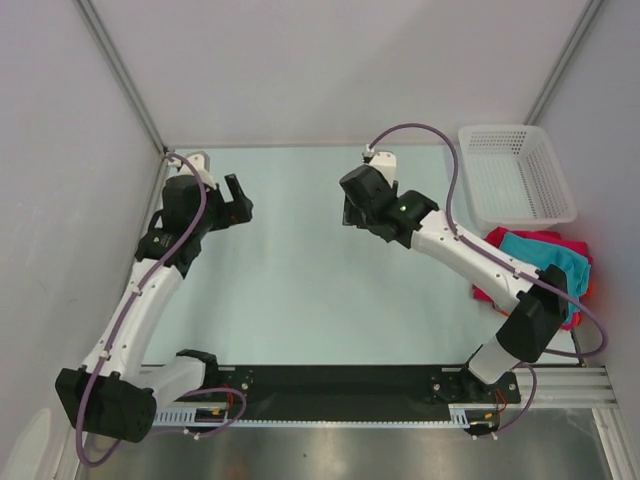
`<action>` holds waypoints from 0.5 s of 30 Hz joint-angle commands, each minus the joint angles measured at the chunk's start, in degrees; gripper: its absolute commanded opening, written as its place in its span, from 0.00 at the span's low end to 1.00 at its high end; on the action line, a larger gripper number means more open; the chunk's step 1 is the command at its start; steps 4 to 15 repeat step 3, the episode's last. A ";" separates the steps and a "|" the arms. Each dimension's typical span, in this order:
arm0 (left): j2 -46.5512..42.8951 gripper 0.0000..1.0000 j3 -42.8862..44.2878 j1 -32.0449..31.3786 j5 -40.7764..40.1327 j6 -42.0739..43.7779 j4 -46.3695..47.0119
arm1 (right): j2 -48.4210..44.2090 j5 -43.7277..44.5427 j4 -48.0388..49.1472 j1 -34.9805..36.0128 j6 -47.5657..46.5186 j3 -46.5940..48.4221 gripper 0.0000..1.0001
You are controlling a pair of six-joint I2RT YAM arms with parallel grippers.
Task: Fold and stack the t-shirts
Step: Smooth out wrinkles on the folded tshirt
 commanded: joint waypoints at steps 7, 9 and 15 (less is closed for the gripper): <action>-0.50 0.99 -0.22 0.02 1.28 0.09 2.60 | -2.85 2.06 1.42 -0.36 0.74 -0.45 0.63; -0.50 0.99 -0.22 0.02 1.28 0.09 2.60 | -2.85 2.06 1.42 -0.36 0.74 -0.45 0.63; -0.50 0.99 -0.22 0.02 1.28 0.09 2.60 | -2.85 2.06 1.42 -0.36 0.74 -0.45 0.63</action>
